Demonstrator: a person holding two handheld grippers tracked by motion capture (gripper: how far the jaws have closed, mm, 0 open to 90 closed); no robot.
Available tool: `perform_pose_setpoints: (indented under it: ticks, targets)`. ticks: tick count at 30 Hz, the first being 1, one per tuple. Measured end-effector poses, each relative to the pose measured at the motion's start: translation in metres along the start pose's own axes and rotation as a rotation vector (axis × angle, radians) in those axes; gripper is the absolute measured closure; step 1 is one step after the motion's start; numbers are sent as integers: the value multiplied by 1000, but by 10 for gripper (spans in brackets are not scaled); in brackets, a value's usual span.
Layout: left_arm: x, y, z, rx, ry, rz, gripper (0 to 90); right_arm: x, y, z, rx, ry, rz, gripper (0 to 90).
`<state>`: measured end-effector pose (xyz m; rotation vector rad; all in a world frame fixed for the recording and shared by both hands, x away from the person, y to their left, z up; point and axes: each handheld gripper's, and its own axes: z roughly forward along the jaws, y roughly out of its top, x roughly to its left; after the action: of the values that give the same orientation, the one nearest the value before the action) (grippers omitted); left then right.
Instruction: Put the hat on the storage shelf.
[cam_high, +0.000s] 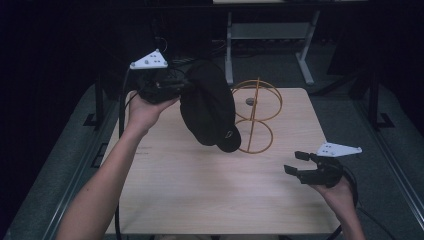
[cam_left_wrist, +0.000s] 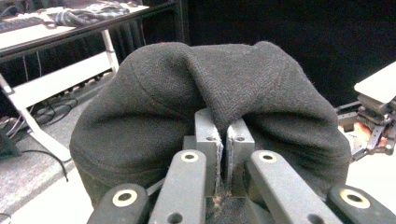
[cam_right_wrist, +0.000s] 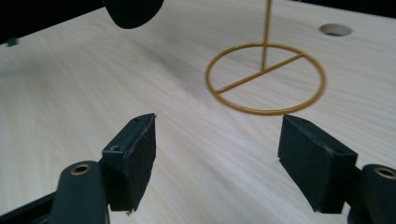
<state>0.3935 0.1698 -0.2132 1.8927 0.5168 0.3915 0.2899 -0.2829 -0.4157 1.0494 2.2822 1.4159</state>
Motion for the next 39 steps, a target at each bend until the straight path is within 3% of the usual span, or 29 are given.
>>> perform_pose_setpoints:
  ticks: [6,14,20,27,34,39]
  targets:
    - [-1,19,14,25,3,47,870,-1,0,-2,-15,-20,-4,275]
    - [0,37,37,39,-23,54,870,-3,-1,-4,-20,-20,9,275]
    - [1,52,52,16,-50,42,870,-5,-2,-7,-24,-30,16,275]
    - [-1,75,68,-10,-69,59,870,-9,-4,-12,-38,-39,21,272]
    - [-3,79,98,-14,-109,15,869,-10,-5,-12,-36,-38,24,272]
    - [-3,81,115,8,-109,-3,869,-10,-6,-11,-29,-37,25,272]
